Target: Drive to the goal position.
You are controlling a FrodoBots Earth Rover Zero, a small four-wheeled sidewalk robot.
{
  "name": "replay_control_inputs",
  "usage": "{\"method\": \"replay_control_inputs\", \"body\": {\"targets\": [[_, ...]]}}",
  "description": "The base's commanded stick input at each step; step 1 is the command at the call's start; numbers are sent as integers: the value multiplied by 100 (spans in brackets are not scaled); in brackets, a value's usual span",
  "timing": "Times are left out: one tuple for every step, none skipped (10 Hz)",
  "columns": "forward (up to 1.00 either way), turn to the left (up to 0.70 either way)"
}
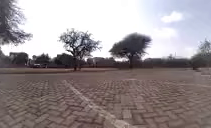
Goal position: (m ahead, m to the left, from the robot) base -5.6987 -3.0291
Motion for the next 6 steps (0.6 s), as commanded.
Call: {"method": "replay_control_inputs", "body": {"targets": [[70,0],[70,0],[70,0],[70,0],[70,0],[70,0]]}}
